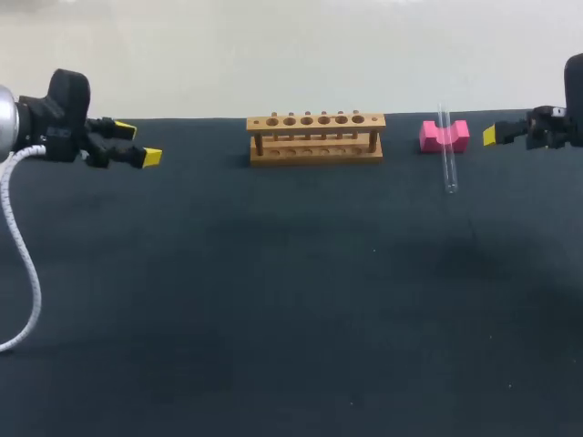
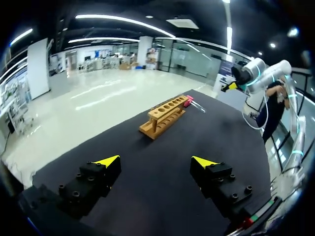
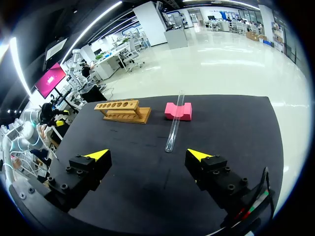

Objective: Grasp the test tube, adjust it, and insert it.

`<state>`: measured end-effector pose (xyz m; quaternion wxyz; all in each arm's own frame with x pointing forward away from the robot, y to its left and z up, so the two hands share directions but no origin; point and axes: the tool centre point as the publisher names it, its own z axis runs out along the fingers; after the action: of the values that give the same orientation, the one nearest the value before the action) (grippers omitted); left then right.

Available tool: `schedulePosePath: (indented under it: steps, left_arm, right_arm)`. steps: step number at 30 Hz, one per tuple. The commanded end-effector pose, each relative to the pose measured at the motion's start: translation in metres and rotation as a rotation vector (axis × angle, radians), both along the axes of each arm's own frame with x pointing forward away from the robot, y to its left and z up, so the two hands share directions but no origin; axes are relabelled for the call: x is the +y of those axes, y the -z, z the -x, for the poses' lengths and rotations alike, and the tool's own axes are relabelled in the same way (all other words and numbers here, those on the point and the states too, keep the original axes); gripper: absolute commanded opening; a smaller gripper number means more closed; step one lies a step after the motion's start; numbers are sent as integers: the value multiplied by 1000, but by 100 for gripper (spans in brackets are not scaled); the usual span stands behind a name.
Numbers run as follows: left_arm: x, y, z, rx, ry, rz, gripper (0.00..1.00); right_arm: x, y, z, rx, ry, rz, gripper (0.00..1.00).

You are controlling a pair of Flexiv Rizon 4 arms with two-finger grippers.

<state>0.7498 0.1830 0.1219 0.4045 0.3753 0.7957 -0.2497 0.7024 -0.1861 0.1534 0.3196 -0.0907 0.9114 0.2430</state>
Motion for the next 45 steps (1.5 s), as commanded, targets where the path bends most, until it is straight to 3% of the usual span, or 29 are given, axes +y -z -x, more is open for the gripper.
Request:
schedulePosePath:
  steps: [1,10,15,28,45]
  left_arm:
    - [1,15,-19,-42,249,197,100]
    - [-9,31,-54,-103,320,206,100]
    - [-20,35,-61,-126,354,207,100]
    - [-41,36,-64,-148,332,181,100]
    - [-43,31,-56,-160,315,171,100]
  right_arm:
    - [0,0,0,-1,0,0,100]
    - [0,0,0,-1,0,0,100]
    - [0,0,0,-1,0,0,100]
    - [0,0,0,-1,0,0,100]
    - [0,0,0,-1,0,0,100]
